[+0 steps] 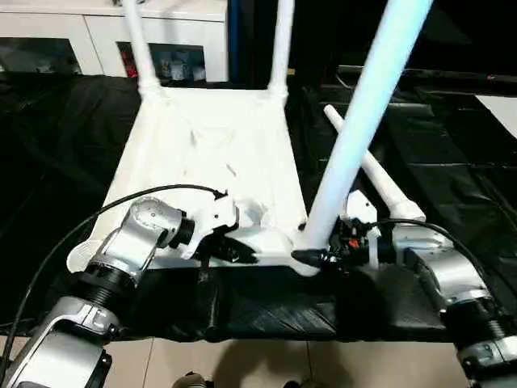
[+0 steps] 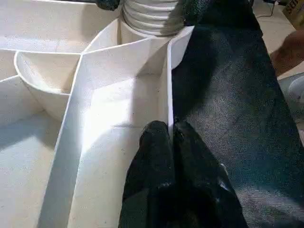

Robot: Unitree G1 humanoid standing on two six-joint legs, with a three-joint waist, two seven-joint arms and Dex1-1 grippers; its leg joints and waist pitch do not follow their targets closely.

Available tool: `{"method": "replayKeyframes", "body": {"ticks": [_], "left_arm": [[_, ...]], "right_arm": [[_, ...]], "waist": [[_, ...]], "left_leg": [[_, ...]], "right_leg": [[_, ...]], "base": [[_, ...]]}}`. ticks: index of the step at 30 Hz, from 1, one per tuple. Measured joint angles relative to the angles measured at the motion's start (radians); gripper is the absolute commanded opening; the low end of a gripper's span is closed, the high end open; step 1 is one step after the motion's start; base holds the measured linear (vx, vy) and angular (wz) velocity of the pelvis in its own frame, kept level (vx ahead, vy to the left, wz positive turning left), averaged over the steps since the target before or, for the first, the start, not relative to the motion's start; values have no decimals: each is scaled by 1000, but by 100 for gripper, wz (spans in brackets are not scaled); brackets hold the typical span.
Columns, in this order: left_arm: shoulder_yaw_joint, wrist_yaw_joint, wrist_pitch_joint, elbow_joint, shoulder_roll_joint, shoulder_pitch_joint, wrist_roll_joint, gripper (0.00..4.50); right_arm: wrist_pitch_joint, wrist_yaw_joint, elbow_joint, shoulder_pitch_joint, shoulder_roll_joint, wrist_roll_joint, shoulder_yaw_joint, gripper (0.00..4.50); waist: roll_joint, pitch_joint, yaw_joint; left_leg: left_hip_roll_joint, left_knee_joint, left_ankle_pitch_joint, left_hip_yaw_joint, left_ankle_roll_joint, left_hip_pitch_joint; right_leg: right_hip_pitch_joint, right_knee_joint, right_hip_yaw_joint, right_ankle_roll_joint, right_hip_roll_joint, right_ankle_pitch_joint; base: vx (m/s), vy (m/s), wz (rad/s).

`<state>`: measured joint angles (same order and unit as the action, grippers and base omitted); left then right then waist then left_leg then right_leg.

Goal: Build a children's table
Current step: Rotate leg to tighten

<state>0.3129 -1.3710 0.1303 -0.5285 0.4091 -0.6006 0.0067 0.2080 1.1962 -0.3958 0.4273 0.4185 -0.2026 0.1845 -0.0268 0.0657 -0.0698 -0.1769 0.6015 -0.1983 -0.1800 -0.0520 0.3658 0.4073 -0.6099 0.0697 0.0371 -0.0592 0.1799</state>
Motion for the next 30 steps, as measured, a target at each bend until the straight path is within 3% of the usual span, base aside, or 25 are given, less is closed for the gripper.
{"method": "replayKeyframes", "body": {"ticks": [5,9,12,15,21,22,30], "left_arm": [[-4,44,3,-40,-24,-17,7,0],[-21,153,43,-75,-67,-37,31,0],[-39,272,92,-84,-114,-49,58,0],[-48,363,143,-84,-164,-52,69,0],[-64,443,169,-83,-205,-52,75,0],[-65,446,169,-83,-208,-52,75,0],[-64,399,147,-65,-188,-40,73,0]], "right_arm": [[40,-71,17,-30,-38,-1,-35,272],[20,-265,-32,-24,-120,14,-86,272],[-29,-474,-132,24,-215,48,-130,271],[-62,-659,-208,66,-287,67,-162,270],[-87,-819,-276,115,-347,88,-190,270],[-91,-821,-279,116,-348,88,-193,326],[-155,-734,-304,113,-348,86,-206,396]], "waist": [[0,0,-6],[-1,-1,14],[-4,-2,41],[-4,-3,57],[-4,-3,66],[-4,-3,66],[-4,-3,65]], "left_leg": [[0,0,0,0,-1,-2],[0,1,1,0,-2,-11],[0,1,2,0,-4,-14],[0,1,2,1,-5,-15],[1,0,2,2,-5,-16],[1,0,2,2,-5,-16],[1,-4,1,2,-4,-14]], "right_leg": [[-2,0,0,0,0,0],[-10,0,-1,-5,0,3],[-10,0,-1,-4,0,2],[-10,1,0,-4,0,2],[-9,1,0,-4,0,2],[-9,1,0,-4,0,2],[-7,1,0,-1,0,0]], "base": [[0,0,0],[0,0,0],[0,0,0],[0,0,0],[0,0,0],[0,0,0],[0,0,0]]}}
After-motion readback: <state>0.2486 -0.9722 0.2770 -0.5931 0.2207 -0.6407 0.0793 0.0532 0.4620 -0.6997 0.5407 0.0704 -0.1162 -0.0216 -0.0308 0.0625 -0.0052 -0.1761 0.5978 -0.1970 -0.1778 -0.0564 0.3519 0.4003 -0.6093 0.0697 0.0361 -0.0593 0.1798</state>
